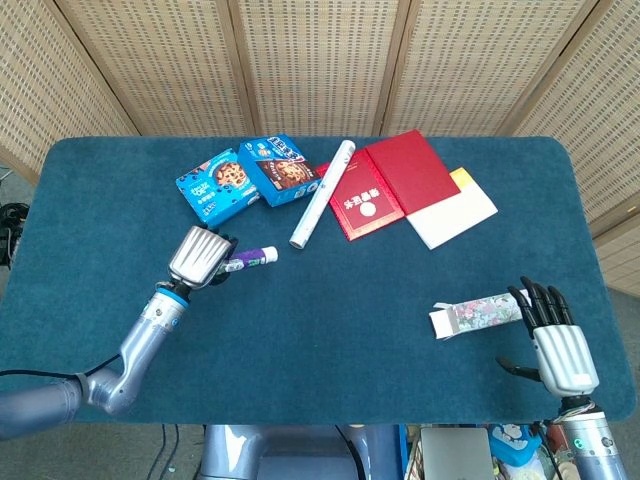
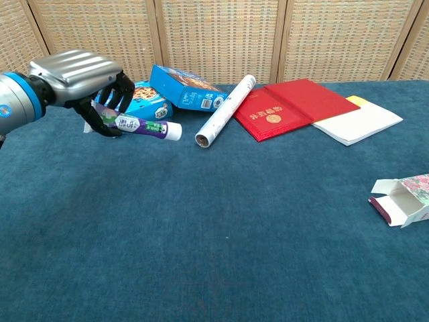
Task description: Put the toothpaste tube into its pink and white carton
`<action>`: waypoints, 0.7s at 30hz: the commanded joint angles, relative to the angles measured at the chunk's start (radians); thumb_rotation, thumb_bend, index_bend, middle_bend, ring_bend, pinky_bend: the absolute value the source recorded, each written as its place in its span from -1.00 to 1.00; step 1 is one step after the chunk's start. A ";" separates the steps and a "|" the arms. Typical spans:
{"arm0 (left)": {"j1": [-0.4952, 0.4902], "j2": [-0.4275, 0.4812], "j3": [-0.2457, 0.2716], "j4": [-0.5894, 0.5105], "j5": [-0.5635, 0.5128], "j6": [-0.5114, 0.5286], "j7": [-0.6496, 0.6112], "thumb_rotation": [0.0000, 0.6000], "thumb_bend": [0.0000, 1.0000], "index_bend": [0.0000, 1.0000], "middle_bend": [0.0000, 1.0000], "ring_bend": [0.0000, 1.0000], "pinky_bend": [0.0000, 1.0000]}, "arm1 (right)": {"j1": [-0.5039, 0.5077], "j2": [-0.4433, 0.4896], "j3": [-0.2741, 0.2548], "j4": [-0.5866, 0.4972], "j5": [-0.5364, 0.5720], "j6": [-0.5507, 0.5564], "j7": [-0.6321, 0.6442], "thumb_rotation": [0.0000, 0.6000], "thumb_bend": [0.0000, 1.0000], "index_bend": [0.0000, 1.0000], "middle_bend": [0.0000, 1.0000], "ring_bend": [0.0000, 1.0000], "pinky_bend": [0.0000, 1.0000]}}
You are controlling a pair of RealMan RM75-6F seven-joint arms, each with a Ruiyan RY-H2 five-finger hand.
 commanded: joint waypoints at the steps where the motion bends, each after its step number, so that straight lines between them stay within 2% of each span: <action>1: -0.001 0.048 0.006 -0.050 0.062 -0.008 -0.059 1.00 -0.44 0.79 0.30 0.09 0.02 | 0.004 -0.002 0.000 0.002 0.002 -0.007 -0.005 1.00 -0.76 -1.00 -1.00 -1.00 -1.00; 7: 0.016 0.107 0.021 -0.066 0.159 0.012 -0.153 1.00 -0.44 0.79 0.30 0.09 0.02 | 0.040 -0.002 0.005 0.015 0.025 -0.080 -0.022 1.00 -0.76 -1.00 -1.00 -1.00 -1.00; 12: 0.030 0.122 0.020 -0.061 0.188 0.030 -0.188 1.00 -0.44 0.79 0.30 0.09 0.02 | 0.106 0.021 0.030 0.000 0.056 -0.181 -0.075 1.00 -0.76 -1.00 -1.00 -1.00 -1.00; 18: 0.040 0.134 0.018 -0.064 0.208 0.039 -0.211 1.00 -0.44 0.79 0.30 0.09 0.02 | 0.201 0.066 0.063 -0.033 0.128 -0.344 -0.156 1.00 -0.76 -1.00 -1.00 -1.00 -1.00; 21: 0.044 0.145 0.016 -0.067 0.223 0.042 -0.223 1.00 -0.44 0.79 0.30 0.09 0.02 | 0.265 0.085 0.083 -0.046 0.210 -0.457 -0.227 1.00 -0.76 -0.99 -1.00 -1.00 -1.00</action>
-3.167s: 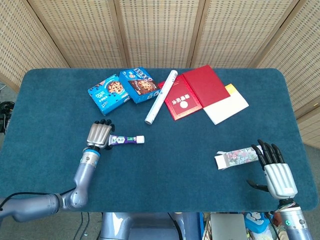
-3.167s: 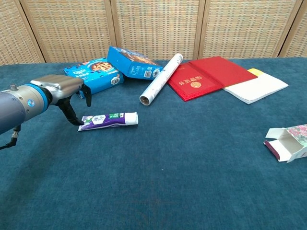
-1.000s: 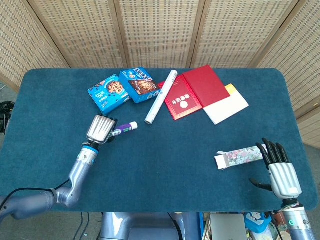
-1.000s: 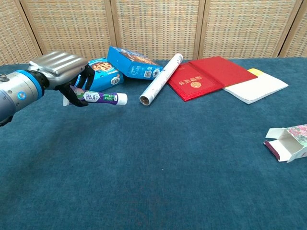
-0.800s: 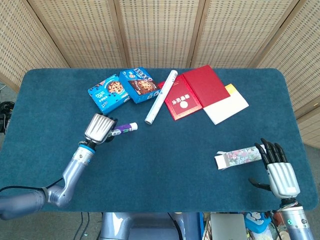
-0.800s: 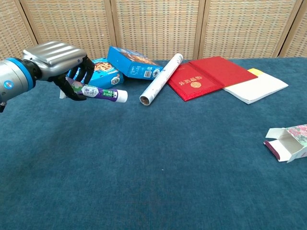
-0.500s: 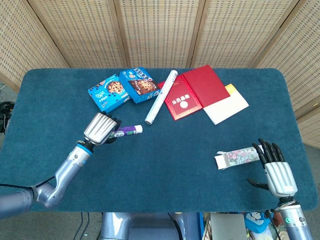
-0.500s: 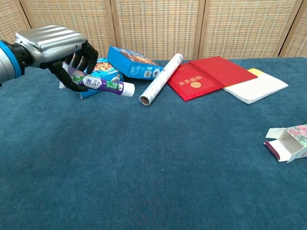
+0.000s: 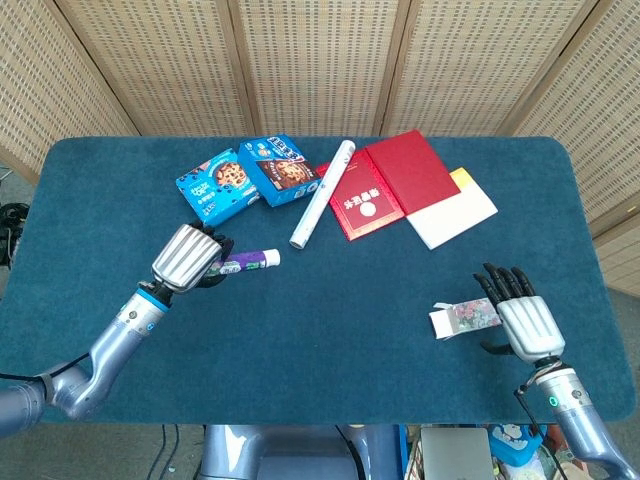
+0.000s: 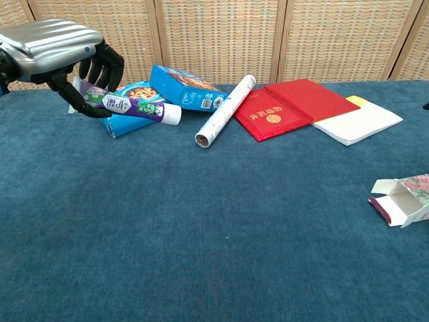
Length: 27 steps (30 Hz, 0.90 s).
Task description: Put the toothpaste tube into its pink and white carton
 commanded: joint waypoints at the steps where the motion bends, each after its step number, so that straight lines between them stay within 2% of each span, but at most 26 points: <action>1: 0.004 0.010 -0.003 -0.004 0.013 0.005 -0.010 1.00 -0.44 0.79 0.30 0.09 0.02 | 0.089 0.031 0.032 -0.021 0.109 -0.137 -0.098 1.00 -0.76 -0.98 -1.00 -1.00 -1.00; 8: 0.011 0.029 -0.012 -0.018 0.031 0.010 -0.025 1.00 -0.44 0.79 0.30 0.09 0.02 | 0.153 0.024 0.034 -0.004 0.228 -0.230 -0.185 1.00 -0.76 -0.88 -1.00 -1.00 -1.00; 13: 0.016 0.039 -0.018 -0.030 0.038 0.012 -0.029 1.00 -0.44 0.79 0.30 0.09 0.02 | 0.163 0.002 0.021 0.031 0.275 -0.244 -0.197 1.00 -0.76 -0.85 -1.00 -1.00 -1.00; 19: 0.017 0.048 -0.017 -0.042 0.052 0.007 -0.041 1.00 -0.44 0.79 0.30 0.09 0.02 | 0.156 -0.018 -0.005 0.083 0.300 -0.258 -0.180 1.00 -0.76 -0.84 -1.00 -1.00 -1.00; 27: 0.019 0.047 -0.021 -0.043 0.056 0.004 -0.043 1.00 -0.44 0.79 0.30 0.09 0.02 | 0.141 -0.055 -0.029 0.162 0.271 -0.252 -0.109 1.00 -0.76 -0.82 -1.00 -1.00 -1.00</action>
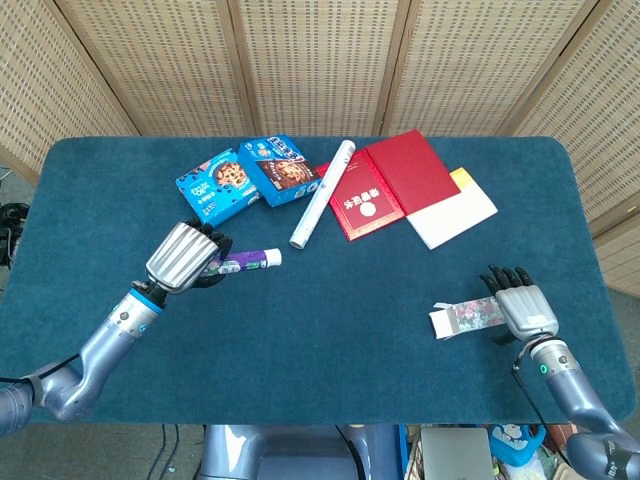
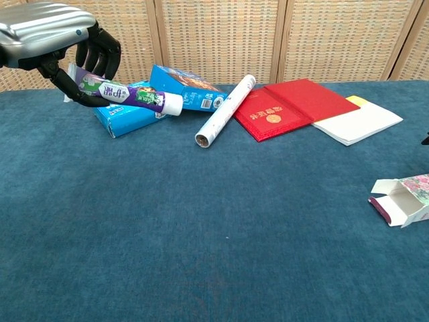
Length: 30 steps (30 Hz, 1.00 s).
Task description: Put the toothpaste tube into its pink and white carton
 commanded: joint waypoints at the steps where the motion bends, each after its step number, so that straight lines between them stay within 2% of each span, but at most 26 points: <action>1: 0.001 0.000 -0.001 0.000 -0.002 -0.003 0.003 1.00 -0.44 0.79 0.30 0.09 0.02 | -0.007 -0.022 -0.009 0.040 -0.020 0.003 0.039 1.00 -0.76 -0.81 -1.00 -1.00 -1.00; 19: 0.010 -0.011 -0.006 0.007 -0.001 -0.009 0.010 1.00 -0.44 0.79 0.30 0.09 0.02 | -0.005 -0.146 -0.037 0.259 -0.088 -0.032 0.209 1.00 -0.76 -0.63 -1.00 -1.00 -1.00; 21: 0.010 -0.011 -0.007 0.007 -0.001 -0.010 0.011 1.00 -0.44 0.79 0.30 0.09 0.02 | -0.004 -0.157 -0.037 0.269 -0.092 -0.032 0.218 1.00 -0.76 -0.57 -0.94 -1.00 -1.00; 23: 0.011 -0.013 -0.008 0.008 0.000 -0.010 0.014 1.00 -0.44 0.79 0.30 0.09 0.02 | -0.005 -0.169 -0.034 0.277 -0.098 -0.020 0.227 1.00 -0.76 -0.45 -0.79 -1.00 -0.99; 25: 0.012 -0.015 -0.009 0.008 0.000 -0.009 0.014 1.00 -0.44 0.79 0.30 0.09 0.02 | -0.007 -0.180 -0.030 0.283 -0.106 -0.002 0.233 1.00 -0.76 -0.34 -0.66 -0.95 -0.88; 30: 0.015 -0.023 -0.011 0.012 0.002 -0.005 0.010 1.00 -0.44 0.79 0.31 0.09 0.02 | -0.014 -0.204 -0.022 0.294 -0.126 0.039 0.259 1.00 -0.76 0.01 -0.21 -0.46 -0.26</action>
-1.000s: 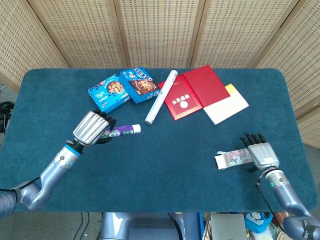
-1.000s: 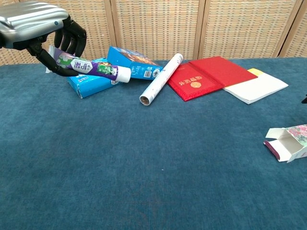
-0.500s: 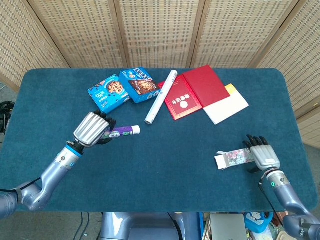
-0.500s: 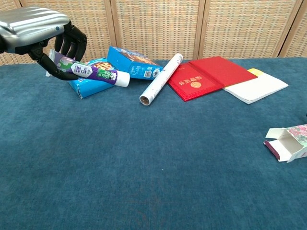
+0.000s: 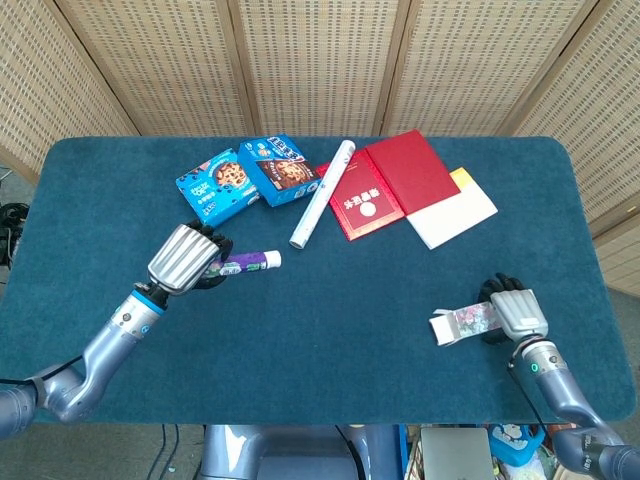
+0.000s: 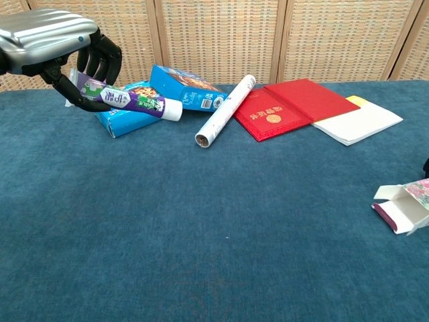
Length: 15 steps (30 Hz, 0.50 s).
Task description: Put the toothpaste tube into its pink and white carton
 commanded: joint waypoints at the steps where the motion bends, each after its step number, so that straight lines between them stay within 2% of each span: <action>1: 0.001 -0.002 -0.001 0.001 0.002 0.002 -0.003 1.00 -0.44 0.79 0.31 0.09 0.02 | -0.006 -0.015 0.007 0.011 -0.014 0.028 0.014 1.00 -0.76 0.07 -0.11 -0.35 -0.14; 3: 0.003 -0.001 0.000 0.004 0.005 0.002 -0.005 1.00 -0.44 0.79 0.31 0.09 0.02 | -0.012 -0.028 0.011 0.021 -0.032 0.064 0.024 1.00 -0.76 0.14 -0.01 -0.23 -0.02; 8: 0.005 -0.003 -0.002 0.009 0.007 0.005 -0.015 1.00 -0.44 0.79 0.31 0.09 0.02 | -0.013 -0.035 0.018 0.015 -0.055 0.100 0.040 1.00 -0.76 0.18 0.05 -0.18 0.02; 15: 0.008 0.001 -0.004 0.003 0.025 0.014 -0.037 1.00 -0.44 0.79 0.31 0.09 0.02 | -0.012 -0.015 0.057 -0.099 -0.011 0.120 0.003 1.00 -0.76 0.19 0.05 -0.17 0.03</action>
